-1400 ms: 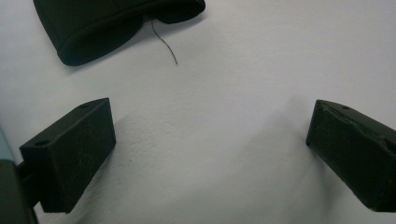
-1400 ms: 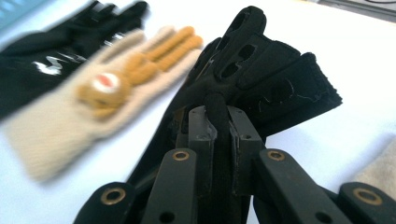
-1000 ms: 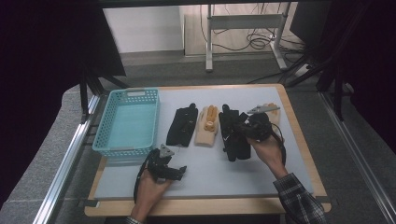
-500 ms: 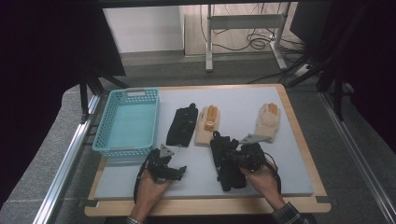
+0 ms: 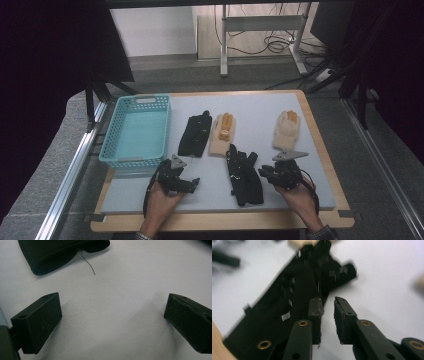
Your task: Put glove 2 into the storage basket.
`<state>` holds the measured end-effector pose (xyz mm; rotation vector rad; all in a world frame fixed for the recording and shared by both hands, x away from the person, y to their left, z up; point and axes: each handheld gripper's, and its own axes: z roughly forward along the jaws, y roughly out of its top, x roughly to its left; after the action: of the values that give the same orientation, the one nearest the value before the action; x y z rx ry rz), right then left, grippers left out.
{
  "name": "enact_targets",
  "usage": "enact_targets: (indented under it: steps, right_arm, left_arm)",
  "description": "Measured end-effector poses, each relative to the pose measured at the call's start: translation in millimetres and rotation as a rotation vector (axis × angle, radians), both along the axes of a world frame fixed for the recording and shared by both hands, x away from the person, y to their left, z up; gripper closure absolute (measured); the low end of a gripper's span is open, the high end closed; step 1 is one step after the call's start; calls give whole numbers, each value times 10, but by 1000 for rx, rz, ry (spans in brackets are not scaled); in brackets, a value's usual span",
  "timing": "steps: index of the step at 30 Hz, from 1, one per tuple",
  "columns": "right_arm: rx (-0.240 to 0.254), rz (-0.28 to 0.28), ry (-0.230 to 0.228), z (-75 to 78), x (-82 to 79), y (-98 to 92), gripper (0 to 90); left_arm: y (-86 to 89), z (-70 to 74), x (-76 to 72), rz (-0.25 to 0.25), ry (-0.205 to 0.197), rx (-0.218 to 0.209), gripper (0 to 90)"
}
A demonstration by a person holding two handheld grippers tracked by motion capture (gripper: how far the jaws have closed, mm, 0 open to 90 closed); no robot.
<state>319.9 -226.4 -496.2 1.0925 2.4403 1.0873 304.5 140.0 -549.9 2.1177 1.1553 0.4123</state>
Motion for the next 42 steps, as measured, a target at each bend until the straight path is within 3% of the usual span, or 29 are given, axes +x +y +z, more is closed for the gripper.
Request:
enact_targets:
  steps: [2, 6, 9, 10, 15, 19, 25, 31, 38, 40, 42]
  right_arm:
    - [-18, 14, 29, -151, -83, -50, 764]
    - [-7, 32, 38, -232, -183, -33, 766]
    - [7, 57, 43, -247, -255, 22, 769]
    - [8, 90, 45, -243, -309, 83, 768]
    - [6, 97, 21, -174, -308, 106, 747]
    - [15, 58, 2, -122, -174, 44, 683]
    - [15, 50, -14, -79, -3, 95, 561]
    - [48, 80, -8, 56, 285, 329, 494]
    - [46, 118, -5, 98, 531, 612, 463]
    - [60, 141, 8, 109, 674, 767, 526]
    - [61, 148, 10, 112, 706, 805, 549]
  left_arm:
    - [0, 0, 0, 0, 0, 0, 17]
    - [0, 0, 0, 0, 0, 0, 17]
    - [0, -1, 0, 0, -1, -1, 17]
    - [0, 0, -1, 0, 0, 0, 17]
    - [0, 0, -1, 0, -1, 0, 18]
    - [0, 0, -1, 0, 0, 0, 17]
    - [1, 0, 0, 0, 0, 0, 17]
    - [1, -1, 0, -1, -1, -1, 17]
    - [2, 0, 0, -1, 0, -1, 18]
    - [1, 0, 0, -1, 0, -1, 18]
    - [2, -1, 0, -1, -1, -1, 18]
